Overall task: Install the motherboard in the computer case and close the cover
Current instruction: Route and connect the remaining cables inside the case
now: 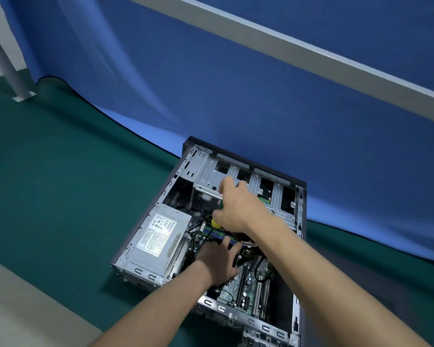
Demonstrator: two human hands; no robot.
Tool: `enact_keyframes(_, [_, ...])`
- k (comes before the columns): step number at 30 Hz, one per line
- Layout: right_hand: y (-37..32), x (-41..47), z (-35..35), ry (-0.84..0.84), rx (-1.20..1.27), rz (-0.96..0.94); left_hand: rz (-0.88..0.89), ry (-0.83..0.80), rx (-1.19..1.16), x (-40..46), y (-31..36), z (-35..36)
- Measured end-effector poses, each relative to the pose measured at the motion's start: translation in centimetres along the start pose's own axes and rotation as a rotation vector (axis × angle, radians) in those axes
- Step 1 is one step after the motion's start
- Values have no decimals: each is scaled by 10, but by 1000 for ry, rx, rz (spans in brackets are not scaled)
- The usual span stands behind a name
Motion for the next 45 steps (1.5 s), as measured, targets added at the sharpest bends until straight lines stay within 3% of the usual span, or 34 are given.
enact_keyframes(6, [3, 1, -3, 188, -97, 18, -14, 6, -11, 3, -3, 5])
enact_keyframes(11, [6, 6, -1, 54, -45, -31, -14, -3, -19, 8, -4, 11])
enact_keyframes(15, [13, 10, -8, 242, -217, 9, -29, -33, 2, 10, -4, 15])
enact_keyframes(20, [17, 19, -5, -23, 0, -30, -60, -60, -18, 14, -4, 16])
enact_keyframes(26, [25, 23, -8, 237, -81, -20, -81, -72, -9, 10, -7, 15])
enact_keyframes(30, [24, 26, -3, 49, 45, -68, -89, -106, -23, 11, -6, 15])
enact_keyframes(32, [27, 25, -6, 114, 79, -36, -78, -112, -4, 11, -6, 14])
enact_keyframes(35, [27, 19, -6, 276, -72, 1, -55, -70, -4, 10, -6, 7])
enact_keyframes(41, [51, 24, -3, 200, 22, 147, -45, -79, -16, 10, -6, 11])
enact_keyframes(45, [64, 5, -16, 433, 77, 161, -14, -5, -73, 9, -7, 8])
Point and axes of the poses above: each hand's wrist, its own x-axis towards the middle knuckle, its own z-axis out of the palm, y = z × x, the point moved 6 cm from there along x, towards the middle knuckle, and after that the axes turned 9 degrees about z, right-handed, at the moved point
